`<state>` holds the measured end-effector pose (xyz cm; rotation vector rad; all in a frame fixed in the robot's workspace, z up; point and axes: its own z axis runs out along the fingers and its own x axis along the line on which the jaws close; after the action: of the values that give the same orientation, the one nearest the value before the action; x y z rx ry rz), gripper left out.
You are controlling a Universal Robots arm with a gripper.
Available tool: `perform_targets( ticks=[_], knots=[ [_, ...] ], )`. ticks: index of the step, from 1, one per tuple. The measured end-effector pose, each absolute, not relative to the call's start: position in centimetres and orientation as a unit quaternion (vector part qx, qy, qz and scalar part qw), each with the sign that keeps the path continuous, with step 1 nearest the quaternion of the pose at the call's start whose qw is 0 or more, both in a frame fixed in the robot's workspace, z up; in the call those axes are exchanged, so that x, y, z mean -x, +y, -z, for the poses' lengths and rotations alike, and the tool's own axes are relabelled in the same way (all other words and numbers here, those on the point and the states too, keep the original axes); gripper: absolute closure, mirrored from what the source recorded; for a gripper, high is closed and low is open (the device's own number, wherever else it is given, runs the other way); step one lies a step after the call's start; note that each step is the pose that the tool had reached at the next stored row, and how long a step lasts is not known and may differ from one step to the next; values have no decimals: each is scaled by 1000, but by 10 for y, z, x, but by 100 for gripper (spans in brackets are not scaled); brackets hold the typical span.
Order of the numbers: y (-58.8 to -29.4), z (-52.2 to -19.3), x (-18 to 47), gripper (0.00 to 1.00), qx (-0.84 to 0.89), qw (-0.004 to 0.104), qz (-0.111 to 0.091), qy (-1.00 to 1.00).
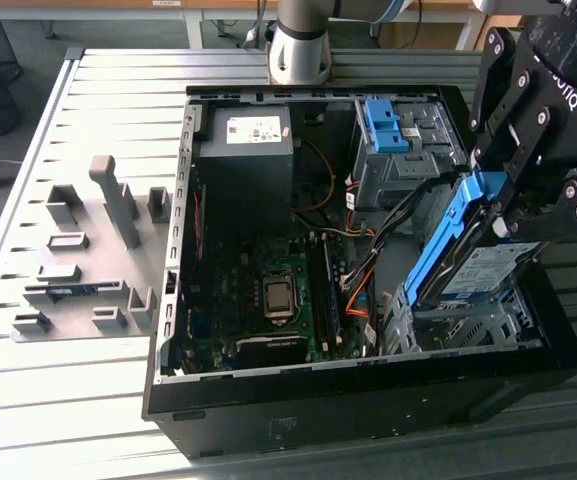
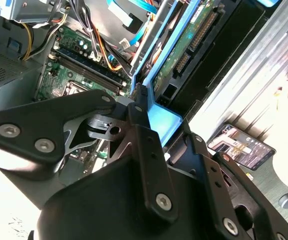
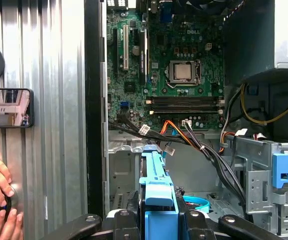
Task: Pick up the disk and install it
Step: 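Insert the disk into the insertion slot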
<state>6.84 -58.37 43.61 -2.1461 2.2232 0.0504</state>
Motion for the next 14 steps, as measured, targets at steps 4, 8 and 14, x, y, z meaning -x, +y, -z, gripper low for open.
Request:
perform_targets(
  ticks=[4,8,14],
  knots=[
    [-584,-432,-69,63,694,26,-16,720],
    [-584,-426,-69,63,694,26,-16,720],
    [-584,-417,-69,63,694,26,-16,720]
  ],
)
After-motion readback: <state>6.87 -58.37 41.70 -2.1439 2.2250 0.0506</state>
